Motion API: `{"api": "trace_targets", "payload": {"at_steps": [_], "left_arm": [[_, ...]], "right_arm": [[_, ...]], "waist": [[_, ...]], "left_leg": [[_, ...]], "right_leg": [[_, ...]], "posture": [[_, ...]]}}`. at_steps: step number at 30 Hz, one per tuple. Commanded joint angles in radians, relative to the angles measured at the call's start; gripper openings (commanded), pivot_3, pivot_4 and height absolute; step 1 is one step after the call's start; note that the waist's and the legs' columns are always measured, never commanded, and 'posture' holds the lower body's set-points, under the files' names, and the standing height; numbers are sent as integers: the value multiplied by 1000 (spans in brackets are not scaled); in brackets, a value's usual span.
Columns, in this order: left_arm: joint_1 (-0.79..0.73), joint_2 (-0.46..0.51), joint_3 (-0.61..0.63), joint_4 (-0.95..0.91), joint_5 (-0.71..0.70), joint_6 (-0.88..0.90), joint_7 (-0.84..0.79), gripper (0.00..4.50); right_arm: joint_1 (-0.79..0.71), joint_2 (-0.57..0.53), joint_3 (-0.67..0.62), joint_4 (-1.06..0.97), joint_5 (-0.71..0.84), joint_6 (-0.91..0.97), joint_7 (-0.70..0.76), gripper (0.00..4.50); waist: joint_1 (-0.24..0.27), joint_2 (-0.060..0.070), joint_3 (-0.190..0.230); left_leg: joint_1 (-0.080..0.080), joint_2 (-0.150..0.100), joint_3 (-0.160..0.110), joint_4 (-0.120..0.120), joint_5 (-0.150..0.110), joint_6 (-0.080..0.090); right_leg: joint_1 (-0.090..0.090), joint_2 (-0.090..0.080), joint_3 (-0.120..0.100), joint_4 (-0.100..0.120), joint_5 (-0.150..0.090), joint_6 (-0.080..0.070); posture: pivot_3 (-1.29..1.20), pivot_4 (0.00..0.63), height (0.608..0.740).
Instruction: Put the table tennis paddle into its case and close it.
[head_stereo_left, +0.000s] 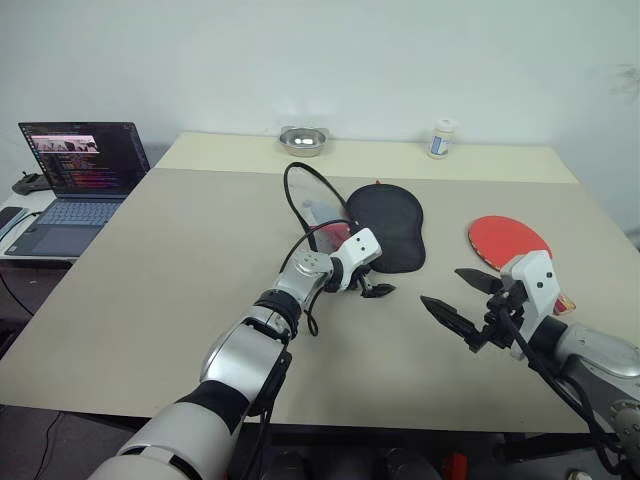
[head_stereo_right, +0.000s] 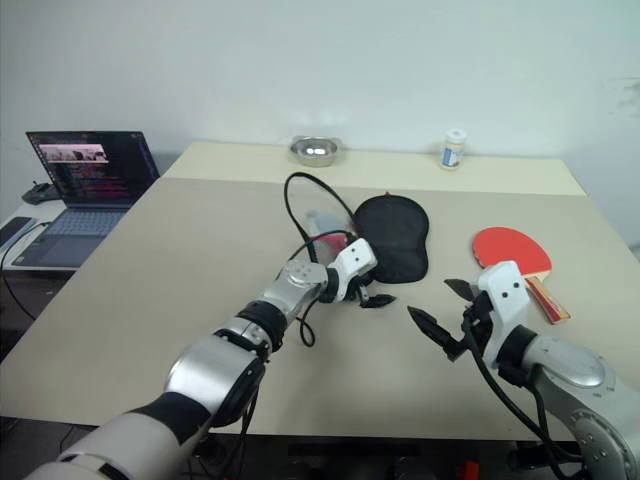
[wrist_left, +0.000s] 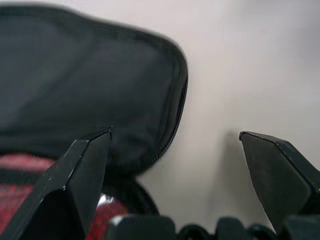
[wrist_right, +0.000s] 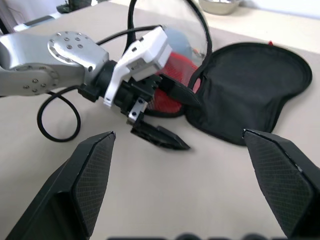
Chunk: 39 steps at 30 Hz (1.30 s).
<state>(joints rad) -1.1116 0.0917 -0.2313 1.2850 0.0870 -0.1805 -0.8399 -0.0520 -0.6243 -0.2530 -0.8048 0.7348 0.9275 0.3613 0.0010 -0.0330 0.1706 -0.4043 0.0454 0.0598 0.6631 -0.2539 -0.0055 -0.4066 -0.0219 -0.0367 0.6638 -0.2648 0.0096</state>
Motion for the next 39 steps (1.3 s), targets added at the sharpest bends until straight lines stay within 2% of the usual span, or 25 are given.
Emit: {"api": "trace_targets", "payload": {"at_steps": [1,4,12,15,19,24,31,39], "left_arm": [[-21,1,16,12,23,2,6,4500],[-20,4,14,23,47,2,35,3905],[-16,-11,21,34,73,-2,41,986],[-12,-15,26,32,79,-10,19,29],[3,-10,17,22,90,-34,-40,29],[46,25,-3,-23,93,-68,-204,29],[180,85,-16,-224,59,-12,-375,29],[296,86,-44,-436,58,130,-341,29]], "right_arm": [[5,-5,-32,-43,20,-14,-13,4479],[9,-6,-36,-44,23,-15,-19,4500],[14,-13,-53,-49,31,-11,-33,4500],[14,-21,-63,-50,41,-6,-36,4500],[23,-39,-81,-53,58,-2,-36,4500],[47,-73,-117,-55,79,-1,-22,4500],[91,-104,-153,-64,111,-7,-17,4500],[59,-119,-133,-45,127,-7,-32,4500]], "waist": [[0,0,0],[0,0,0],[0,0,0],[0,0,0],[0,0,0],[0,0,0],[-2,1,-1],[-2,1,-3]], "left_leg": [[0,0,0,0,0,0],[1,0,0,0,0,0],[1,0,0,0,0,0],[1,0,0,0,0,0],[1,0,0,0,0,0],[1,0,0,0,0,0],[1,1,0,0,0,0],[2,1,0,0,0,0]], "right_leg": [[0,0,0,0,0,0],[0,0,0,1,0,0],[0,0,0,1,0,0],[0,0,0,1,0,0],[0,0,0,1,0,0],[0,0,0,0,0,0],[1,0,1,1,0,0],[2,0,1,1,0,0]], "posture": [[0,150,740],[0,150,740],[0,150,740],[0,150,740],[0,150,740],[0,150,740],[0,150,740],[0,150,740]]}}
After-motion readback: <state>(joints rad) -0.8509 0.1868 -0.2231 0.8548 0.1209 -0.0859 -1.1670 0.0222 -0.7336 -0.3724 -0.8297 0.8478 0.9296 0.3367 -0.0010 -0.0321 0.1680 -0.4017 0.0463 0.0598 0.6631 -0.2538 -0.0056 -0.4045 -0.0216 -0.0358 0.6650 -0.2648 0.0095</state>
